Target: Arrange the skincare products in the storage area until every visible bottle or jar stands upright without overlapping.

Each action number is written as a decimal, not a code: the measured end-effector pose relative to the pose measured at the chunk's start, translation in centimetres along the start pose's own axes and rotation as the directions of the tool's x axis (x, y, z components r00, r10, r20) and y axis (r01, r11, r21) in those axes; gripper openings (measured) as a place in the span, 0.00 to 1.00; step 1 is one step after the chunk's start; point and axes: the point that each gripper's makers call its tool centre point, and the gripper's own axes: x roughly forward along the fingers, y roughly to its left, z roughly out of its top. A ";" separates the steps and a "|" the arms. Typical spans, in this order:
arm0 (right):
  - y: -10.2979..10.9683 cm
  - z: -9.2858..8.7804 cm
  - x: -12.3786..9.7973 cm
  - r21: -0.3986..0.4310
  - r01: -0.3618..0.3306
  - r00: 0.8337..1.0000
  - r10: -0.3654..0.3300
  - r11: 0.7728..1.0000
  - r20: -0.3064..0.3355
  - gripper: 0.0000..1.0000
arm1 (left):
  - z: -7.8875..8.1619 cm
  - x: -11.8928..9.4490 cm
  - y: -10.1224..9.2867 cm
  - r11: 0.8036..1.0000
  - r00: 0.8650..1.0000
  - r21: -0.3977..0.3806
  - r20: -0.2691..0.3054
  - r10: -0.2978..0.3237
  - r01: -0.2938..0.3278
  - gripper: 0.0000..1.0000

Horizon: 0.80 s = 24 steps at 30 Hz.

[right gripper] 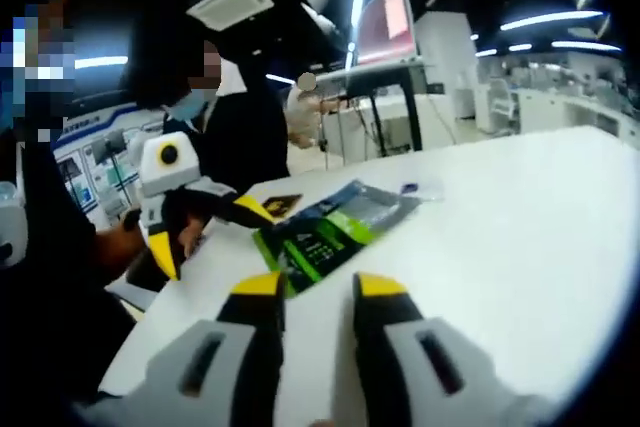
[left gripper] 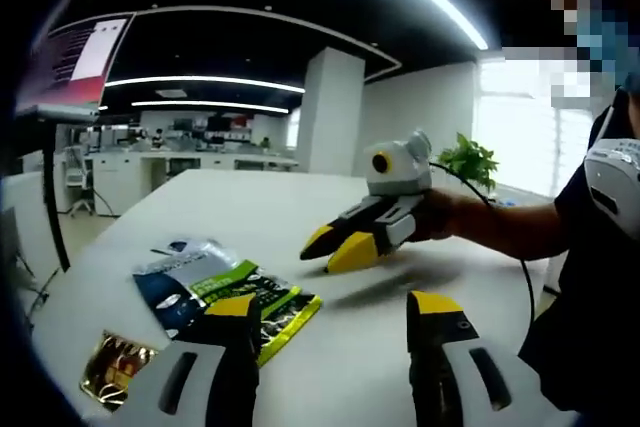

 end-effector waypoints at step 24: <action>-4.7 1.0 3.5 0.173 0.079 0.997 -0.077 0.982 -0.018 0.21 | -2.2 -0.4 1.7 0.999 0.998 -0.044 -0.069 0.006 -0.009 0.59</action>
